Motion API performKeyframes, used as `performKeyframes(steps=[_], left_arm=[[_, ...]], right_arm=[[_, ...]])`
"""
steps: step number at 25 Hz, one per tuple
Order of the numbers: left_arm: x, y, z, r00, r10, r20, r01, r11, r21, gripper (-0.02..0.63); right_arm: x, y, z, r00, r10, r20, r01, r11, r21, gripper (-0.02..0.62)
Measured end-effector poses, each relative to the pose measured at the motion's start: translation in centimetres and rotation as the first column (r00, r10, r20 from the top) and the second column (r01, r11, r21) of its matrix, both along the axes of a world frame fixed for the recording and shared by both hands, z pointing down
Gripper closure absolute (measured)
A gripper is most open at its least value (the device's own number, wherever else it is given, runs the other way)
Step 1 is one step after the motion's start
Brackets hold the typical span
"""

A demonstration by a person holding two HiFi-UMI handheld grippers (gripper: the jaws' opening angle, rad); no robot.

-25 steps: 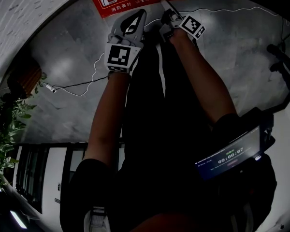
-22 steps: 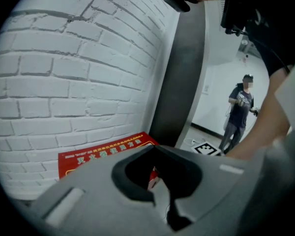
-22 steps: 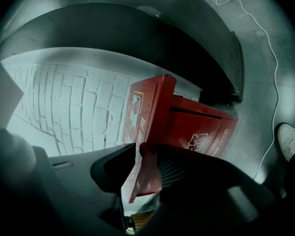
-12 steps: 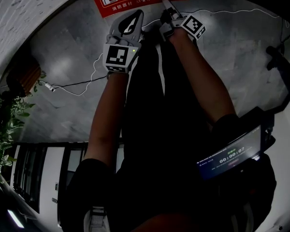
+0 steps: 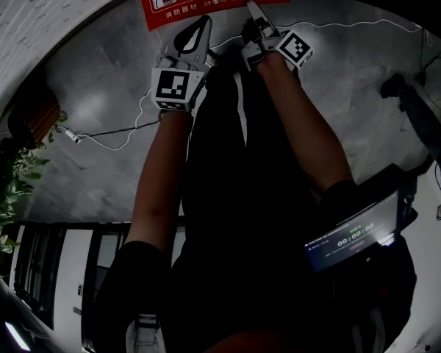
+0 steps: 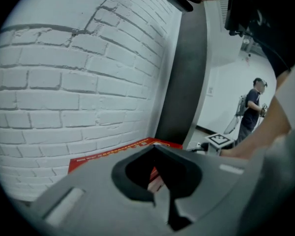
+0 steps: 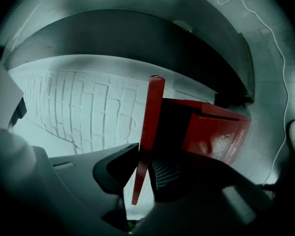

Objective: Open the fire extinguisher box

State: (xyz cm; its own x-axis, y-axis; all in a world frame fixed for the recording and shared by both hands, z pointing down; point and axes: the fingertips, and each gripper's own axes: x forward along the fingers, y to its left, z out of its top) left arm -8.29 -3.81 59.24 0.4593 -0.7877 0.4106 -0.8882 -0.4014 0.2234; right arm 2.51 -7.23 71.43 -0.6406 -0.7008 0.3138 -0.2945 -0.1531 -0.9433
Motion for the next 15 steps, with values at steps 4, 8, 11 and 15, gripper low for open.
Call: performKeyframes(steps=[4,8,11,15], left_arm=[[-0.7,-0.8,-0.2,1.000,-0.009,0.002,0.009,1.000,-0.004,0.601],[-1.2,-0.9,-0.2,1.000,-0.011,0.001,0.011,1.000,-0.003,0.601],[-1.1,-0.3,0.0,1.000,-0.007,0.010,0.007,1.000,-0.004,0.601],[-1.1,-0.3,-0.2,1.000,-0.011,-0.002,0.011,1.000,0.003,0.601]], right_arm=[[-0.7,-2.3,-2.0,0.999,-0.035,-0.013,0.037,0.993,0.114,0.505],[-1.4,-3.7,-3.9,0.999,-0.039,0.029,0.033,0.982,0.185,0.503],[-1.6,-3.7,-4.8,0.998,-0.038,0.042,0.028,0.974,0.224,0.500],[-1.8,-4.5,-5.7,0.997,-0.050,0.055,0.034,0.964,0.264,0.494]])
